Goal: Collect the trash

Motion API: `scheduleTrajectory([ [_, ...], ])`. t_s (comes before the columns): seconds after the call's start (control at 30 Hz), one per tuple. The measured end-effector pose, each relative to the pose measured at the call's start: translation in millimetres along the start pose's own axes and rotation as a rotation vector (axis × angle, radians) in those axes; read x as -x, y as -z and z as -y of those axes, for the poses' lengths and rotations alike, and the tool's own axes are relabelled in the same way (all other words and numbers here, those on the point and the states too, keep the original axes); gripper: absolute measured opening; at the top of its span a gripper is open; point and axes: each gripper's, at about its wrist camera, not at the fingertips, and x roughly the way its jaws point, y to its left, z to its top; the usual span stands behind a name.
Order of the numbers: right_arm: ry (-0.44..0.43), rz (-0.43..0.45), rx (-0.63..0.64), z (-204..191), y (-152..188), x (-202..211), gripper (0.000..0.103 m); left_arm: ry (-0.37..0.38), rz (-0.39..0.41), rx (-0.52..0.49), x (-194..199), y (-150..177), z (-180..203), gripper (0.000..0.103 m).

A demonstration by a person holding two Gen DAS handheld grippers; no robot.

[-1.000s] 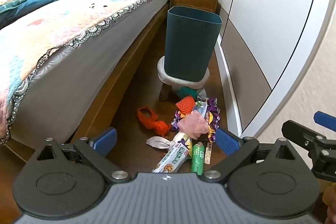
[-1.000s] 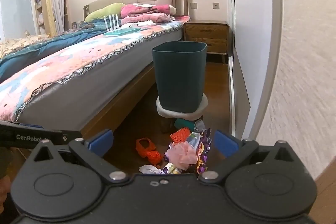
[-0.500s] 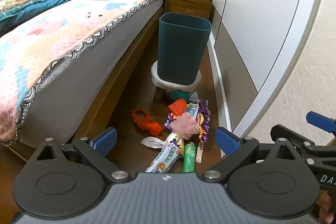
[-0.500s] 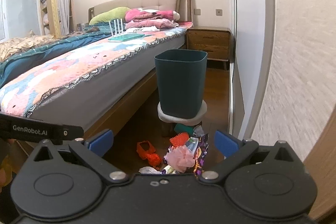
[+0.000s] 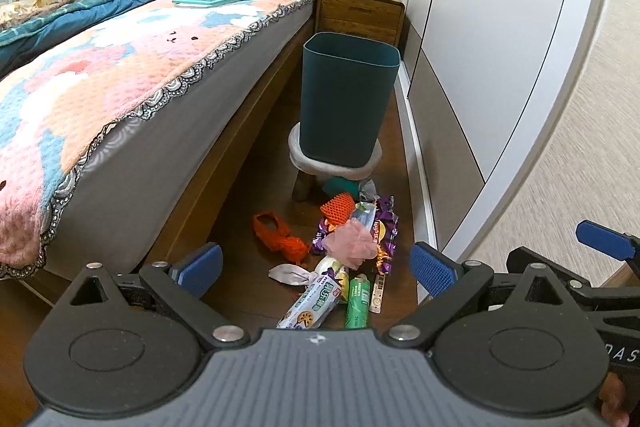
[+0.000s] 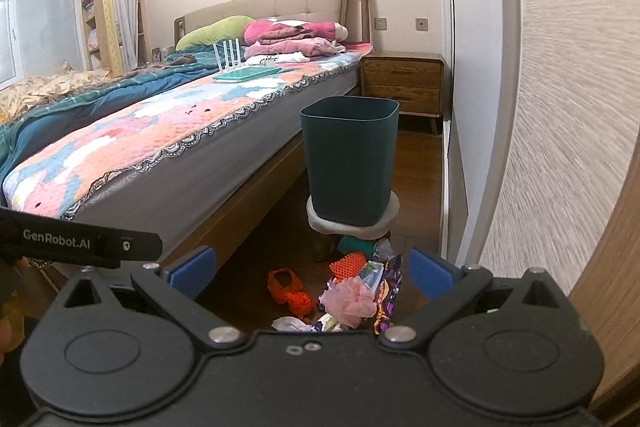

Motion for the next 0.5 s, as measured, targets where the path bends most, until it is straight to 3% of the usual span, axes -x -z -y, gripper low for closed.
scheduleTrajectory([
  [0.5, 0.004, -0.017, -0.017, 8.7, 1.3, -2.1, 0.103, 0.000, -0.005, -0.024, -0.5, 1.2, 10.0, 0.101],
])
